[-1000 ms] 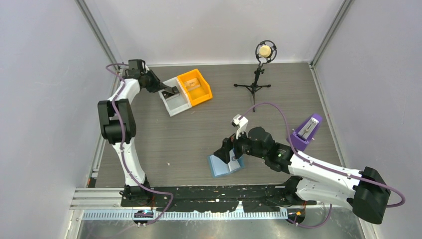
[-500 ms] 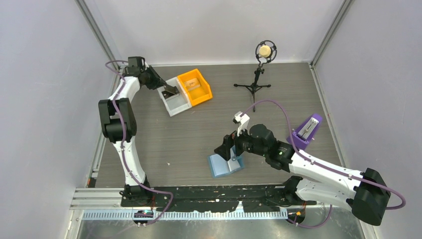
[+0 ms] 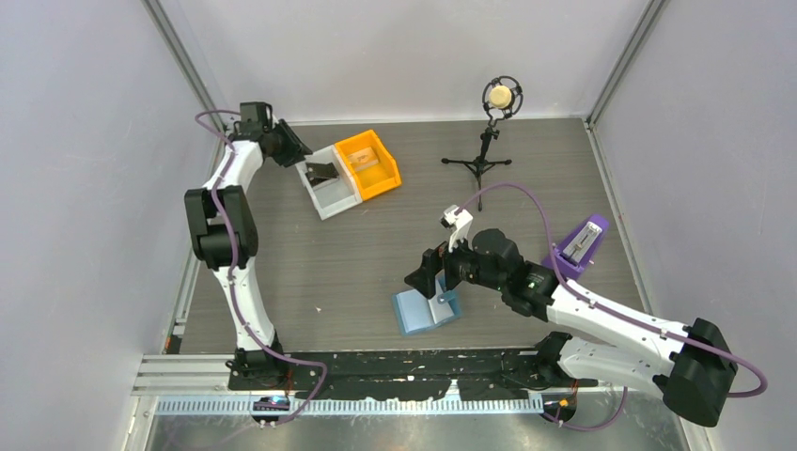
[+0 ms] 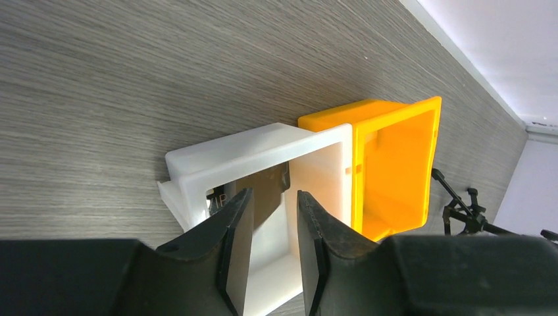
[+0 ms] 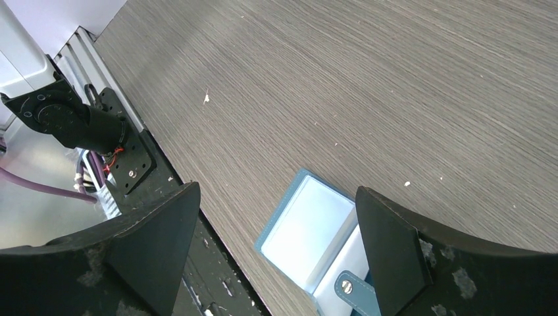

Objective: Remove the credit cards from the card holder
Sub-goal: Place the credit card in the storage box, then remove the credit card from the card holder.

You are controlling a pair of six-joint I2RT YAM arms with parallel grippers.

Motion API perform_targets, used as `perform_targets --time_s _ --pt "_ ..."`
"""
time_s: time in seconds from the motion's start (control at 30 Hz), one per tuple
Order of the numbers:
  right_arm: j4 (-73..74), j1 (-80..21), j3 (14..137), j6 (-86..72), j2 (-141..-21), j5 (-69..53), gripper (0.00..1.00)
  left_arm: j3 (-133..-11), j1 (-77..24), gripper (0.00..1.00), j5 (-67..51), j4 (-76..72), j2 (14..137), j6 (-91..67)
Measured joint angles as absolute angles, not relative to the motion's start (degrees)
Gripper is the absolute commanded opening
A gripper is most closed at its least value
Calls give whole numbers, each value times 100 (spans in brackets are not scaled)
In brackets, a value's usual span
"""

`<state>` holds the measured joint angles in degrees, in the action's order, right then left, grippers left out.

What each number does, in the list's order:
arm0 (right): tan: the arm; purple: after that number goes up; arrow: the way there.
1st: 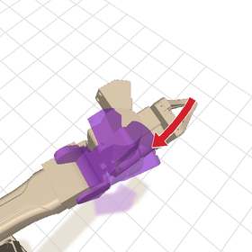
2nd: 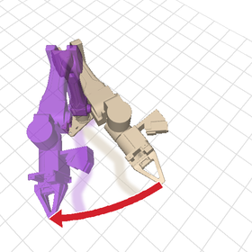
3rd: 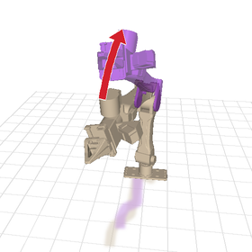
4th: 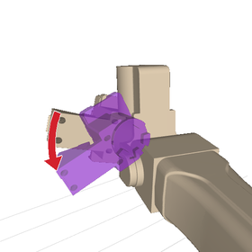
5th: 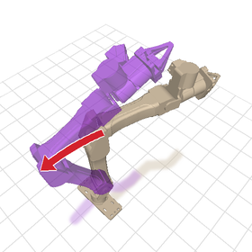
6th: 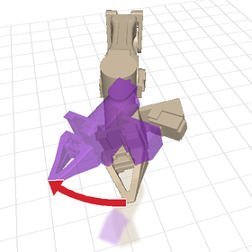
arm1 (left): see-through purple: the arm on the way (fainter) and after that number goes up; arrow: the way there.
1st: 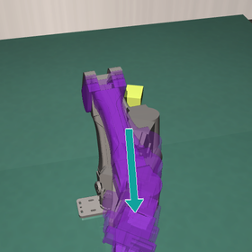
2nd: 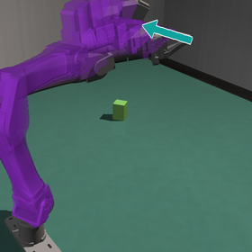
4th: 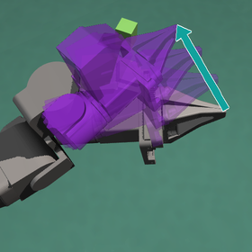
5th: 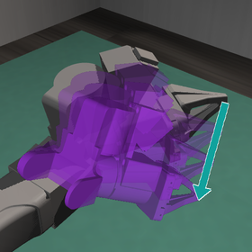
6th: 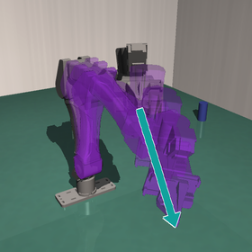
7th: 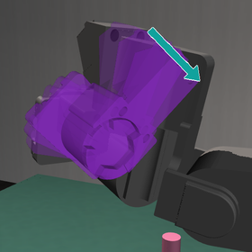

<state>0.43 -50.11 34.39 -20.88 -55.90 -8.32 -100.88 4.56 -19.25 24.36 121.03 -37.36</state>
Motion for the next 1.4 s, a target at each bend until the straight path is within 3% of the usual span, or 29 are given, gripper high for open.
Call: perform_targets --time_s 0.4,0.7,0.87,1.03,1.1,1.4 --pt "676 -5011 3806 -2182 -5693 -563 98 -9998 410 35 -1490 3037 11142 -3833" --pt "1413 -5006 4012 -2416 -5929 -325 97 -8071 -449 38 -1323 3356 8630 -3494" --pt "1603 -5006 3863 -2554 -5870 -325 84 -6847 -1144 39 -1330 3435 7516 -3273" --pt "1680 -5004 3586 -2681 -5666 -357 52 -5535 -1776 40 -1365 3404 6532 -3232" --pt "1675 -5004 3454 -2751 -5599 -423 48 -4989 -2003 41 -1417 3374 6117 -3260" --pt "1332 -5395 3059 -3310 -5833 -375 64 -3282 -2364 43 -1660 2991 4884 -3562"
